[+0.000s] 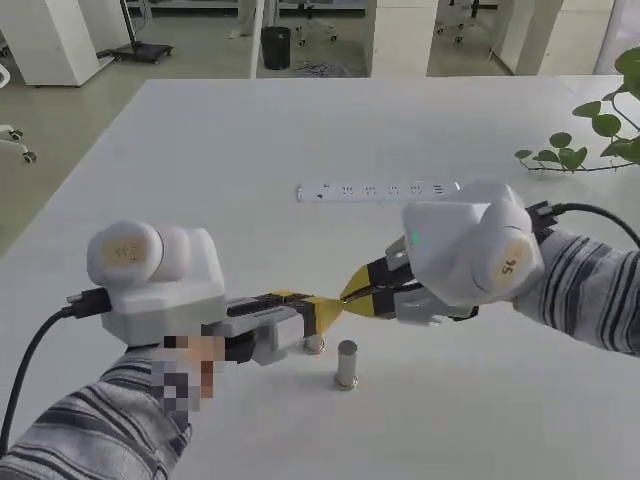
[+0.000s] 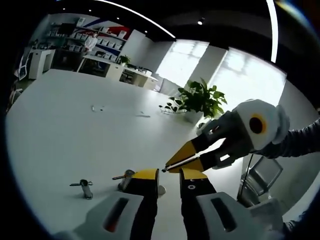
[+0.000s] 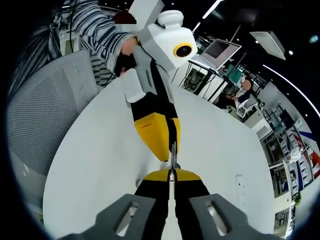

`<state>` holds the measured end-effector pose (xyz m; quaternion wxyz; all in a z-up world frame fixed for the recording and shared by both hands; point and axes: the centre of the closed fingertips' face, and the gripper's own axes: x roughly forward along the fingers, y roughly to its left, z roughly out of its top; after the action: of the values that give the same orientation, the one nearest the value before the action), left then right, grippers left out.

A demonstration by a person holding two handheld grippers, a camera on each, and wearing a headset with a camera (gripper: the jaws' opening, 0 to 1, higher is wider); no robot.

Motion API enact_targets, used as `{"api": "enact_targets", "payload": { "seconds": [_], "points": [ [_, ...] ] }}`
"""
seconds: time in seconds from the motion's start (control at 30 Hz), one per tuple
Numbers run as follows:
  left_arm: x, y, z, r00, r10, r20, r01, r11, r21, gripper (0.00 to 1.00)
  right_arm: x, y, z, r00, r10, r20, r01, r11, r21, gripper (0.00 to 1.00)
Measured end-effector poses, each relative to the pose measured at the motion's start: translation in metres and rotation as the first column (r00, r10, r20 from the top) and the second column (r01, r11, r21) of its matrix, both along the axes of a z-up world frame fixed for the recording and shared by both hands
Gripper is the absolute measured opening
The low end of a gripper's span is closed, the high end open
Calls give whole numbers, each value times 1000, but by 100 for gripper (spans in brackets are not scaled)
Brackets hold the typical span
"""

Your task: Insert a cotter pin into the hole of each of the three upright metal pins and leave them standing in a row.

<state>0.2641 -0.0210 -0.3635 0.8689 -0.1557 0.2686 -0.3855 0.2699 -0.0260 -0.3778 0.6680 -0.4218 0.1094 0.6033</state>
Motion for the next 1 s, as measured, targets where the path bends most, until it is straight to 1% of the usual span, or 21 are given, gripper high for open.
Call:
{"api": "enact_targets", "payload": {
  "seconds": [0.17, 0.3, 0.43, 0.57, 0.63, 0.7, 0.73, 0.77, 0.8, 0.87, 0.93, 1.0],
  "points": [
    [1, 0, -1, 1000, -4, 6, 4, 1000, 6, 7, -2, 2, -1, 1000, 7, -2, -7, 1000, -1, 0],
    [2, 0, -2, 1000, -6, 5, 6, 1000, 8, 3, -3, 2, -1, 1000, 9, 2, -9, 1000, -5, 0],
    [3, 0, -2, 1000, 6, -7, -6, 1000, -3, 0, -5, 3, -1, 1000, 15, 8, -15, 1000, -11, 0],
    [4, 2, -2, 1000, 2, 3, -2, 1000, 1, 0, -5, 3, 0, 1000, 9, 2, -9, 1000, -1, 0],
    [4, 2, -1, 1000, -7, 17, 7, 1000, 9, 0, -5, 3, 1, 1000, 3, -8, -3, 1000, 6, 0],
    [3, 2, -1, 999, -21, 33, 20, 1000, 20, 0, -6, 3, 1, 999, -9, -38, 9, 1000, 18, 0],
    [3, 2, 0, 999, -26, 44, 25, 999, 25, 0, -7, 4, 1, 997, -29, -67, 31, 999, 32, 0],
    [2, 1, 1, 998, -32, 53, 30, 999, 26, 0, -7, 3, 0, 995, -38, -87, 41, 999, 35, 0],
    [2, 1, 1, 996, -44, 78, 41, 998, 41, 0, -7, 4, 1, 994, -43, -98, 48, 998, 47, 0],
    [2, 2, 1, 995, -51, 85, 47, 998, 47, 0, -7, 3, 2, 989, -64, -133, 73, 995, 67, 0],
    [1, 2, 1, 992, -70, 106, 63, 996, 62, 0, -8, 3, 2, 978, -87, -191, 107, 989, 98, 0],
    [-1, 1, 3, 988, -94, 124, 87, 994, 66, 0, -10, 2, 2, 961, -106, -254, 141, 982, 123, 0]
  ]
}}
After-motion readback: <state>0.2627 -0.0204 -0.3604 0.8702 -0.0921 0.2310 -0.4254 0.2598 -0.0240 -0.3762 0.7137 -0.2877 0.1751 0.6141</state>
